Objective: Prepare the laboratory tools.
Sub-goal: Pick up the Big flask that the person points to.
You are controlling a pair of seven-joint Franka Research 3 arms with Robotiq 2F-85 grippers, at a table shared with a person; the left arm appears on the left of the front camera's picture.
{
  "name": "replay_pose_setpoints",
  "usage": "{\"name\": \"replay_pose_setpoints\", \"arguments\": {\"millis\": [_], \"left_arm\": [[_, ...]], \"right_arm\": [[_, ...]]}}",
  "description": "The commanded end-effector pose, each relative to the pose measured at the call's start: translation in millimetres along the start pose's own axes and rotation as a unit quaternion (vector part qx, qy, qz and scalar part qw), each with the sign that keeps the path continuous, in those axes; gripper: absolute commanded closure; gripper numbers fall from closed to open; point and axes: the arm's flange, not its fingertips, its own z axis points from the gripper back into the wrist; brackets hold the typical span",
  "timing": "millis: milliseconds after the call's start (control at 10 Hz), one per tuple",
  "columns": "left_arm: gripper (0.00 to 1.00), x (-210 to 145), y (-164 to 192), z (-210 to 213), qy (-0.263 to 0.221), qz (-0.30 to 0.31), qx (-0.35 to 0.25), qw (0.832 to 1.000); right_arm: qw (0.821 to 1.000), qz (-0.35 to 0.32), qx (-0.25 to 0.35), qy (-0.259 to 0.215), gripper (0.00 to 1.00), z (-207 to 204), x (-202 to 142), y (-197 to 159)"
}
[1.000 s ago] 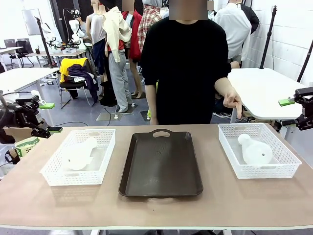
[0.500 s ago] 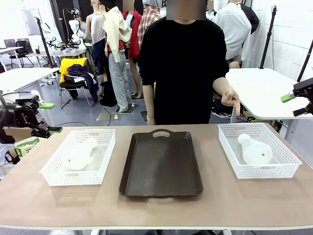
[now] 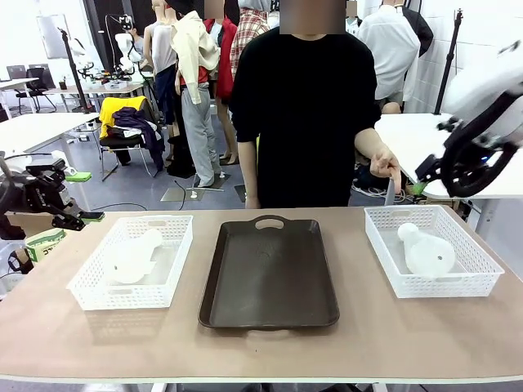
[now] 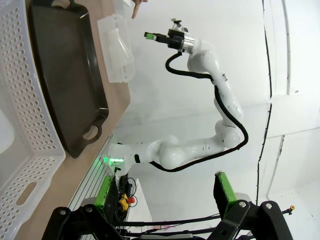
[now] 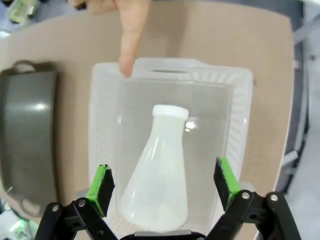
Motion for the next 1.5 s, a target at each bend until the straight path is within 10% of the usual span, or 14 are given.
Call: {"name": "replay_pose_setpoints", "arguments": {"millis": [0, 1400], "left_arm": [[0.00, 1, -2, 0, -0.003, -0.002, 0.004, 1.000], [0.00, 1, -2, 0, -0.003, -0.002, 0.004, 1.000]], "right_arm": [[0.998, -0.024, -0.055, 0.030, 0.00, -23, 22, 3], [0.980, -0.041, -0.110, 0.160, 0.00, -123, 25, 21]]}}
